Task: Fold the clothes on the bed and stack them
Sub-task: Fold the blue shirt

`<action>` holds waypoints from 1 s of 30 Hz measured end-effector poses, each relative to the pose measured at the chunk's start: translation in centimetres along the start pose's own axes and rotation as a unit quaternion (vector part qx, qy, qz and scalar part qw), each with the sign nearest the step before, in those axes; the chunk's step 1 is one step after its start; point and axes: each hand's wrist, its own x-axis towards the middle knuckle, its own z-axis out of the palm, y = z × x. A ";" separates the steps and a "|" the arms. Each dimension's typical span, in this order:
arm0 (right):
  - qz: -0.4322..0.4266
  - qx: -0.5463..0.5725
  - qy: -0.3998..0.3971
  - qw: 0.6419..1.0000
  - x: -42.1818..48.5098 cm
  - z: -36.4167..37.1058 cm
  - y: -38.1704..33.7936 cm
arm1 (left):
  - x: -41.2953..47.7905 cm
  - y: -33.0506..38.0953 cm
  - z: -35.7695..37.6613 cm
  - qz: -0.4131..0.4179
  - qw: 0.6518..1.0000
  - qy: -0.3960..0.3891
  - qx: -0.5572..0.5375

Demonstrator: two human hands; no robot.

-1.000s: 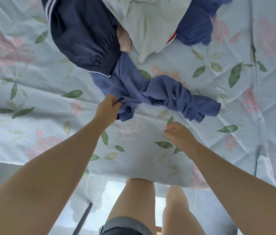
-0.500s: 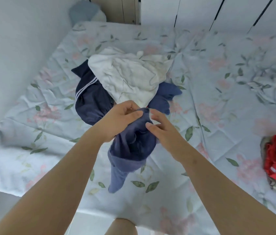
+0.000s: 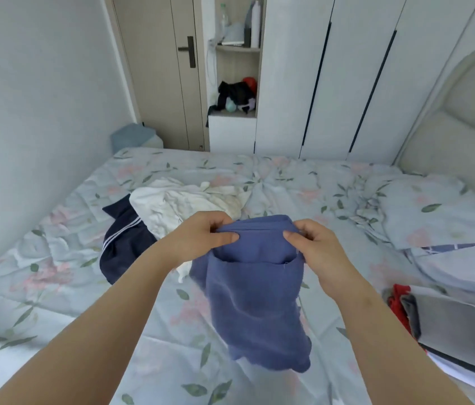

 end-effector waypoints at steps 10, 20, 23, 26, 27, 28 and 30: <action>0.011 0.040 -0.061 0.997 -1.8 -3.6 -2.9 | 1.3 5.7 1.8 0.090 0.995 0.011 -0.042; -0.028 0.019 0.099 0.995 -0.8 -4.9 -2.6 | 1.6 5.1 -0.1 0.065 0.996 0.033 0.046; -0.048 0.005 0.097 0.994 -0.4 -4.1 -2.6 | 1.8 5.1 0.1 0.070 0.994 0.085 0.004; -0.050 0.012 0.105 0.993 0.1 -3.6 -2.5 | 2.1 4.9 0.6 0.058 0.990 0.114 -0.057; -0.052 0.019 0.114 0.992 0.2 -3.6 -2.7 | 2.1 4.7 0.7 0.058 0.988 0.117 -0.080; -0.055 0.032 0.125 0.990 0.4 -3.6 -2.7 | 2.0 4.5 0.9 0.061 0.987 0.115 -0.098; -0.060 0.061 0.156 0.984 0.5 -3.7 -3.0 | 2.0 3.8 1.0 0.064 0.991 0.089 -0.081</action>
